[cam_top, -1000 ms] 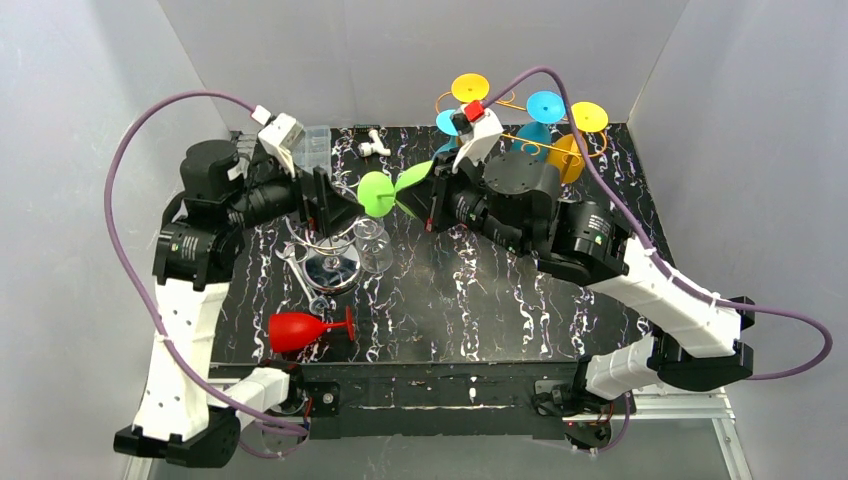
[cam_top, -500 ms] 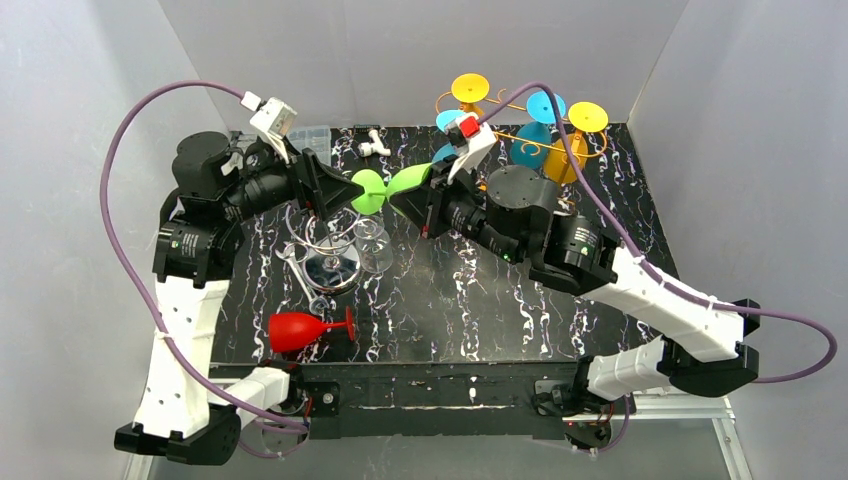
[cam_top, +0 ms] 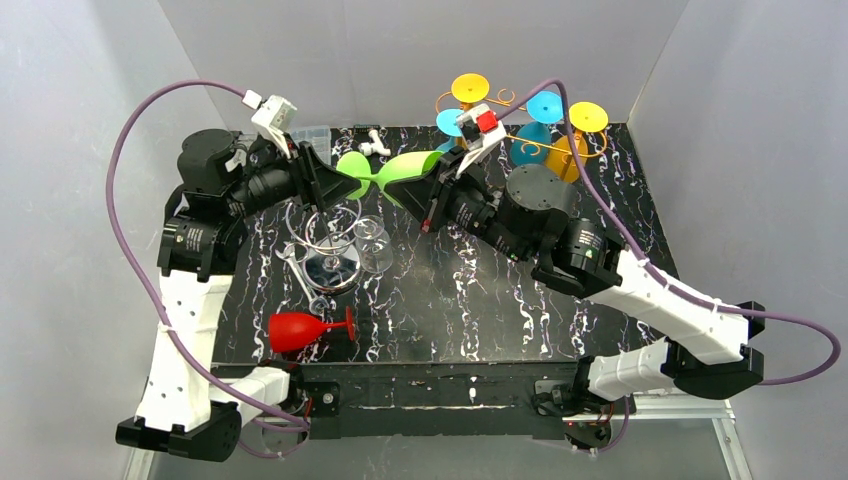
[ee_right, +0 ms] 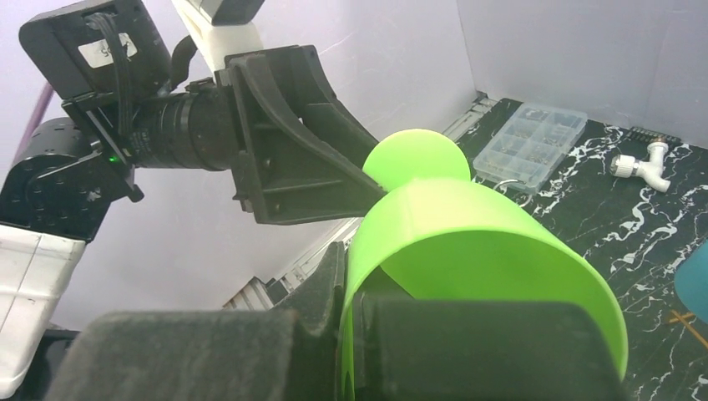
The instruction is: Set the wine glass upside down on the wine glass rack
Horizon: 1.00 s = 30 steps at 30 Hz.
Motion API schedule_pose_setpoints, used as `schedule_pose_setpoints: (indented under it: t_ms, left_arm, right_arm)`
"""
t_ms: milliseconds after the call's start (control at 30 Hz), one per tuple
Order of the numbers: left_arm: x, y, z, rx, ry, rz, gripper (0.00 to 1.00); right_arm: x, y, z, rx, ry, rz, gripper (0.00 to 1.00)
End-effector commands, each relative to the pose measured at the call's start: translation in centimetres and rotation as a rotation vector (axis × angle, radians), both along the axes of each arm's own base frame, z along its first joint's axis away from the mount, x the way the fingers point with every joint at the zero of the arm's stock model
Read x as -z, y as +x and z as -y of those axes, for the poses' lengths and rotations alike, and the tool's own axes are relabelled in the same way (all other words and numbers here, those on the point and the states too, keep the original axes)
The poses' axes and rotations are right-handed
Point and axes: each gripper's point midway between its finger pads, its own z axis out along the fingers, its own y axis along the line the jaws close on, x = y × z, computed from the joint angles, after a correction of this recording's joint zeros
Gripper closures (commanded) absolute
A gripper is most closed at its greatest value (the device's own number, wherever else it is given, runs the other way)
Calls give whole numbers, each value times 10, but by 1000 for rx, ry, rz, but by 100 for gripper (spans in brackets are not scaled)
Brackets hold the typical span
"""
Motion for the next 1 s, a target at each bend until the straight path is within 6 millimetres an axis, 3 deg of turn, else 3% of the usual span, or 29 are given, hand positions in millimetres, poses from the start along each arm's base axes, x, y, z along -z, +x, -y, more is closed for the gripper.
schedule_pose_setpoints:
  t_ms: [0, 133, 167, 300, 467, 533, 700, 867, 967]
  left_arm:
    - [-11, 0, 0, -3, -38, 28, 68]
    - [-17, 6, -3, -33, -46, 42, 97]
    - [-18, 6, -3, -34, -47, 48, 100]
    - [-29, 11, -9, -54, 0, 151, 100]
    - [-49, 24, -26, -105, 160, 402, 100]
    - [-61, 29, -33, -127, 228, 523, 100]
    - [-93, 30, -42, -146, 376, 829, 100]
    - [-97, -1, -27, 27, 486, 1063, 100]
    - [-94, -21, -20, 109, 518, 1173, 100]
  right_arm:
    - [-21, -5, -6, -34, 80, 28, 99]
    - [-12, -9, -15, -61, 87, 6, 99]
    - [-8, -9, -16, -64, 84, 0, 99]
    - [7, -10, -16, -62, 43, -30, 62]
    - [39, -13, 8, -32, -94, -93, 4]
    - [50, -17, 21, -25, -153, -119, 2]
    - [55, -37, 49, -81, -234, -152, 2]
    - [26, -49, 72, -120, -241, -96, 2]
    - [12, -52, 65, -156, -241, -66, 2]
